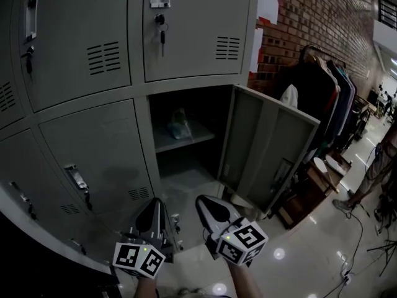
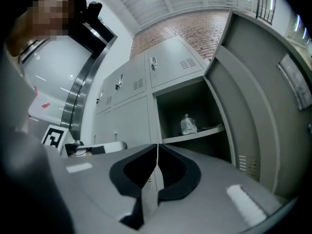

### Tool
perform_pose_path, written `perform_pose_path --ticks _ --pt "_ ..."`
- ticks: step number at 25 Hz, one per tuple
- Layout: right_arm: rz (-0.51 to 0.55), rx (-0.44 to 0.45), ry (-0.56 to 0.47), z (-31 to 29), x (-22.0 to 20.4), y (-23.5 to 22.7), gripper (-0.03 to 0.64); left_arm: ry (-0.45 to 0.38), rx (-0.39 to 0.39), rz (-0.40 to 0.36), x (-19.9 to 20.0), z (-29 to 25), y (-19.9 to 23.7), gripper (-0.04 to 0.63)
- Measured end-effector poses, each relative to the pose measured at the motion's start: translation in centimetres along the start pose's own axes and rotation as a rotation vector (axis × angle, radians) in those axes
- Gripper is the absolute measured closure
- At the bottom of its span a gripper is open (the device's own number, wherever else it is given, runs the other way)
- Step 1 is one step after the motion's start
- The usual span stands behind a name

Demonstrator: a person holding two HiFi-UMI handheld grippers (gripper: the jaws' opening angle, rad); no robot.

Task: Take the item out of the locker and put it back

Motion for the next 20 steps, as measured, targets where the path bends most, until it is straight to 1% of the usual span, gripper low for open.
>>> perform_pose_path --ticks 1,2,4,5,7,9,10,12,14,16,18,19,20 --pt "0.000 -0.009 -0.016 -0.9 0.9 -0.6 0.605 -0.001 0.003 -0.001 -0.1 -0.2 0.1 0.591" --pt "0.002 -0.016 -0.032 -2.1 2.1 -1.3 0.526 -0.002 0.006 -0.004 -0.1 -0.3 0.2 0.591" --pt "0.026 -0.041 -0.049 -5.6 4.8 -3.1 0.225 -0.009 0.016 -0.010 0.0 -0.5 0.6 0.591" --pt "0.044 -0.065 -0.045 -7.8 6.1 -4.4 0.146 -0.012 0.023 -0.012 0.1 -0.6 0.9 0.591" --pt "0.076 -0.133 -0.005 -12.5 7.9 -7.2 0.130 -0.013 0.042 -0.015 0.2 -0.6 1.6 0.591" --pt "0.077 -0.194 0.064 -16.7 8.2 -9.9 0.130 -0.013 0.063 -0.012 0.2 -0.4 2.4 0.591" --pt "0.060 -0.211 0.092 -18.2 8.1 -10.9 0.130 -0.014 0.074 -0.011 0.3 -0.3 2.8 0.591" --pt "0.011 -0.221 0.125 -20.1 7.7 -12.1 0.130 -0.019 0.092 -0.011 0.4 -0.2 3.5 0.591" --pt "-0.013 -0.222 0.136 -20.9 7.3 -12.7 0.130 -0.026 0.108 -0.009 0.6 -0.2 4.3 0.591" --pt "-0.001 -0.218 0.152 -21.5 7.0 -12.9 0.132 -0.029 0.120 -0.004 0.7 -0.2 4.8 0.591" --pt "0.051 -0.201 0.181 -21.9 6.6 -12.9 0.135 -0.029 0.126 -0.004 0.5 -0.2 5.1 0.591" --pt "0.093 -0.189 0.196 -22.0 6.5 -12.8 0.249 -0.030 0.128 -0.006 0.5 -0.2 5.2 0.591" --pt "0.129 -0.174 0.206 -22.0 6.5 -12.6 0.552 -0.031 0.130 -0.007 0.5 -0.2 5.3 0.591"
Point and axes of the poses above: the fingertips, and each gripper's own axes: z backward along the fingers, y to its left, x out of its top, the point moved 1 cm from there along z, backward along the fingers, and after that the axes turned 9 degrees about -z, right-handed, at the moved point
